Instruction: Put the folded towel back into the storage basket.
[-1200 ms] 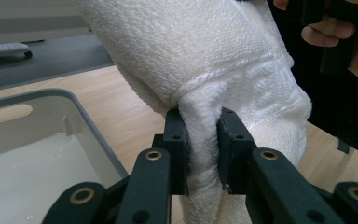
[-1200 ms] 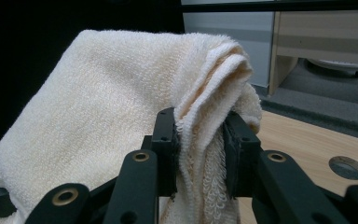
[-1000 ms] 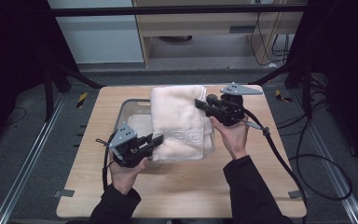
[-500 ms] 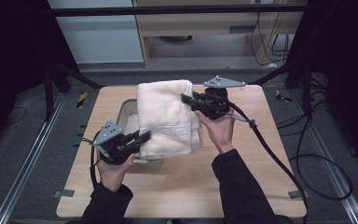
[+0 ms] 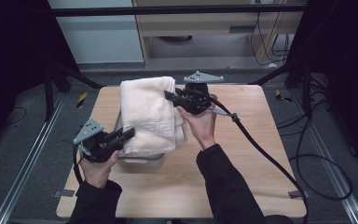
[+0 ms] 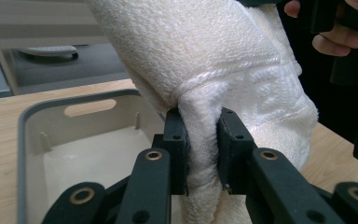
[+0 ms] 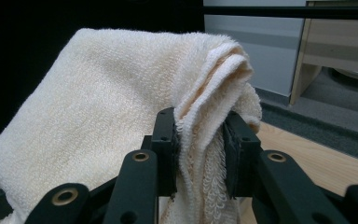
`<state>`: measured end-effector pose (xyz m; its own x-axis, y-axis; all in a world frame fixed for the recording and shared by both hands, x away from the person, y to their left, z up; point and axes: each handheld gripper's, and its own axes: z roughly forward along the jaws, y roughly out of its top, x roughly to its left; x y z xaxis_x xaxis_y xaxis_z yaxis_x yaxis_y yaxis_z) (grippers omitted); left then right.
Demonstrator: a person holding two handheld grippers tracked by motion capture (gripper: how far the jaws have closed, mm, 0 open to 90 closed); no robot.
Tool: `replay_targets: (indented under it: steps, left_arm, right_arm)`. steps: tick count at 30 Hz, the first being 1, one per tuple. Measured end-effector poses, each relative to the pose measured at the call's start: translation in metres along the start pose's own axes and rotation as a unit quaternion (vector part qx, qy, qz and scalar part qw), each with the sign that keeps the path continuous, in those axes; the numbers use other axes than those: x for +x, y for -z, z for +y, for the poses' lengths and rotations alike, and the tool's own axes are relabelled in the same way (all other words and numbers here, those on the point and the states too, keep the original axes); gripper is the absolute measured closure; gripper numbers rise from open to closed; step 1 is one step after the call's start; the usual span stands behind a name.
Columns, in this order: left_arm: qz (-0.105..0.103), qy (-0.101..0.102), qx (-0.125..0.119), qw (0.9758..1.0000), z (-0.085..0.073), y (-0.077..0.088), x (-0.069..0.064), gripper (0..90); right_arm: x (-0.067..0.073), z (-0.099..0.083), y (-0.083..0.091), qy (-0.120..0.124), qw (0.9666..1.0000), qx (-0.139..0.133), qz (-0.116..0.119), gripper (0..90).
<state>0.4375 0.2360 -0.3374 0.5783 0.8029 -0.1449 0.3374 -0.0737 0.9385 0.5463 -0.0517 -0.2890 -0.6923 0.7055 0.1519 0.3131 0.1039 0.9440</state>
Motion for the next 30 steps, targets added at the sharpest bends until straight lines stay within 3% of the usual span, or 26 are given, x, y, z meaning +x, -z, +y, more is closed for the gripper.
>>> replay_targets:
  steps: [16, 30]
  left_arm:
    - [0.034, 0.009, 0.007, 0.9993, -0.006, 0.011, 0.024, 74.9]
    - [0.059, 0.023, 0.008, 0.998, -0.011, 0.014, 0.043, 75.0]
  right_arm:
    - [0.016, -0.001, -0.036, -0.003, 1.0, 0.004, 0.004, 69.5]
    - [0.022, -0.002, -0.065, -0.008, 0.9999, 0.01, 0.009, 69.5]
